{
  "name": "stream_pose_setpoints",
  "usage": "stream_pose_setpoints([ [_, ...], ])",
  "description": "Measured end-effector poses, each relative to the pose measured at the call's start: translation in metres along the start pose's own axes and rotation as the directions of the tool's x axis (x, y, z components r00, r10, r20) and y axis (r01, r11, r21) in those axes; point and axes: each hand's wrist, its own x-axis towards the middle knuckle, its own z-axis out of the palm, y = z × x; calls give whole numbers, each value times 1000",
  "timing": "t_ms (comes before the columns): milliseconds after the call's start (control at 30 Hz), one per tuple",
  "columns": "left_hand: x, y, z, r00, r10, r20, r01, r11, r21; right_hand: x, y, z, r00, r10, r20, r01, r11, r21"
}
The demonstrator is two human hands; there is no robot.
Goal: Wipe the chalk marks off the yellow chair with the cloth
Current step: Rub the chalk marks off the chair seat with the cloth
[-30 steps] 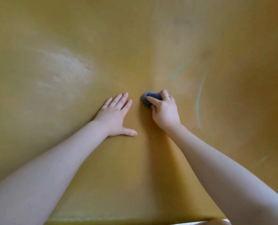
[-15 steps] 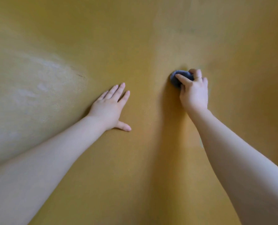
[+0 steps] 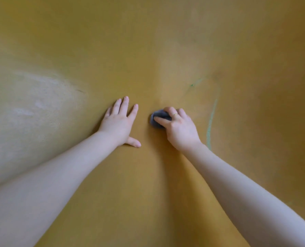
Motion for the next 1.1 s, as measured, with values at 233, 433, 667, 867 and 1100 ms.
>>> stream_pose_setpoints([
  [233, 7, 7, 2, 999, -41, -13, 40, 998, -44, 62, 82, -34, 908, 326, -265, -365, 924, -114],
  [433, 3, 8, -3, 999, -42, -9, 42, 999, -20, 15, 24, 5, 967, 188, -173, -183, 982, 49],
  [667, 16, 31, -6, 998, 49, -44, -50, 999, -6, 29, 62, -18, 990, -131, -60, 114, 967, -230],
  [867, 34, 35, -4, 996, 94, -4, -94, 991, -97, 61, 125, -40, 914, 96, -395, -191, 959, -209],
  [1100, 25, 41, -11, 998, 67, -21, -69, 985, -155, 7, 69, -8, 973, 118, -201, -110, 993, 50],
])
